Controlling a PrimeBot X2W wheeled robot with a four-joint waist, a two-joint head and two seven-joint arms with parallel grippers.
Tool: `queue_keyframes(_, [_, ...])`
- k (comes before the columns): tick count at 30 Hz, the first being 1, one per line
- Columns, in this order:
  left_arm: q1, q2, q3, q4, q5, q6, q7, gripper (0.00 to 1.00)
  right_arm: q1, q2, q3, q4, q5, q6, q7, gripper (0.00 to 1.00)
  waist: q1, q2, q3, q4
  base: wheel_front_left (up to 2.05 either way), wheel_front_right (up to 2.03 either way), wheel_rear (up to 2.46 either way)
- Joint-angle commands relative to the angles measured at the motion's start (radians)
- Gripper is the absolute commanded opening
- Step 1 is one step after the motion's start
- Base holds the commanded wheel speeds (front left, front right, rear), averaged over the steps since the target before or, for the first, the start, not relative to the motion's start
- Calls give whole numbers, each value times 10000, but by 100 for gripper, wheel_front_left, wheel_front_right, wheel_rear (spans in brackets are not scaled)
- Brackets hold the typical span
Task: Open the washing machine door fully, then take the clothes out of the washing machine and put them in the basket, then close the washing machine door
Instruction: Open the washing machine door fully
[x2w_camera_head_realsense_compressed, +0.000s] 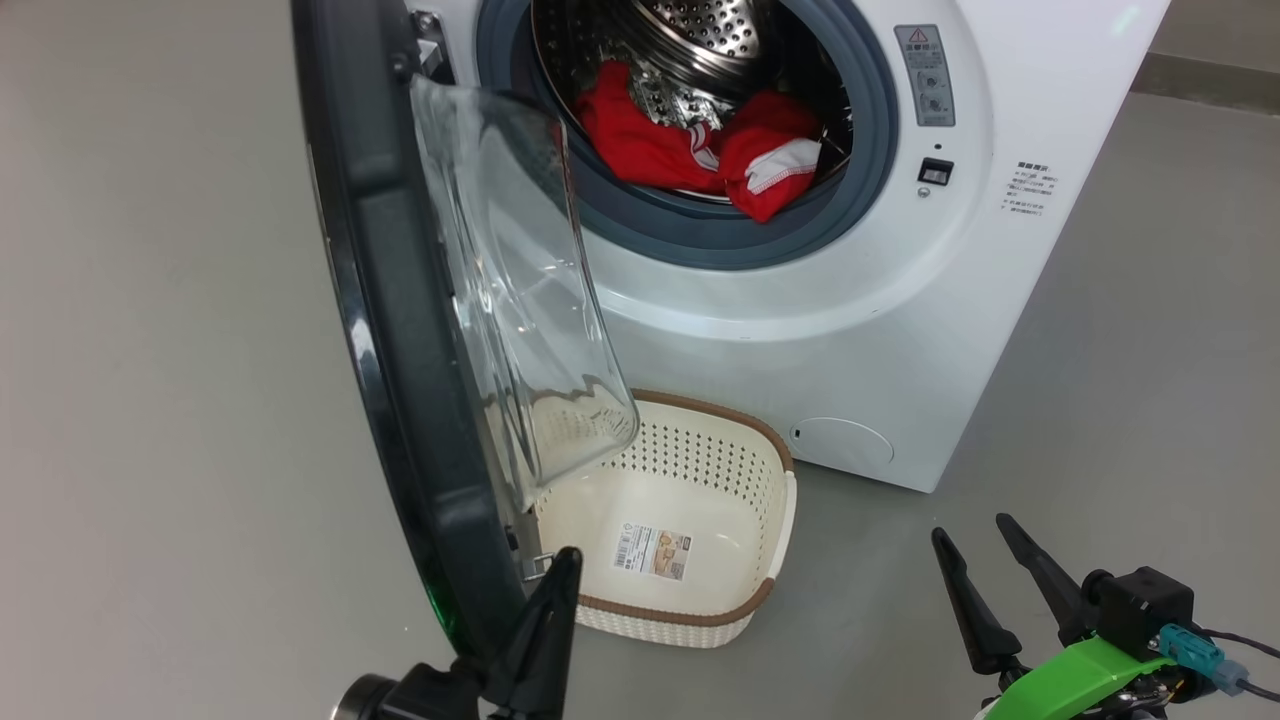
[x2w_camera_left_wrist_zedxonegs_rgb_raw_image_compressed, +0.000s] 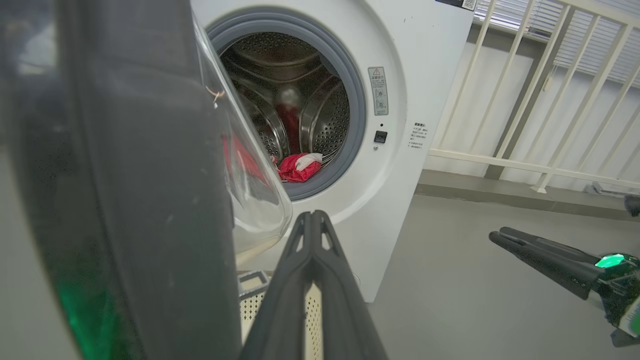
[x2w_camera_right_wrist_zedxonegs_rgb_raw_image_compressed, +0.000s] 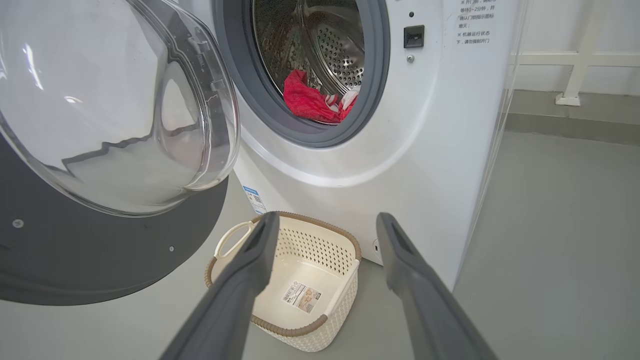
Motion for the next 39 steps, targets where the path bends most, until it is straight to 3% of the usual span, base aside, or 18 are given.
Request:
queue_keyframes(1, [-295, 26, 360, -55, -145, 180, -51, 0, -80, -64, 194, -195, -74, 16, -118, 100, 0, 0, -29, -1, 0, 0, 0])
queue_keyframes(18, [-154, 94, 2181, 844, -257, 909, -51, 0, 19, 4, 240, -212, -100, 16, -118, 100, 0, 0, -86, 144, 0, 0, 0])
queue_keyframes(39, [-1093, 913, 5154, 1859, -44, 848, -51, 0, -144, -143, 183, -248, -179, 16, -118, 100, 0, 0, 449, 465, 0, 0, 0])
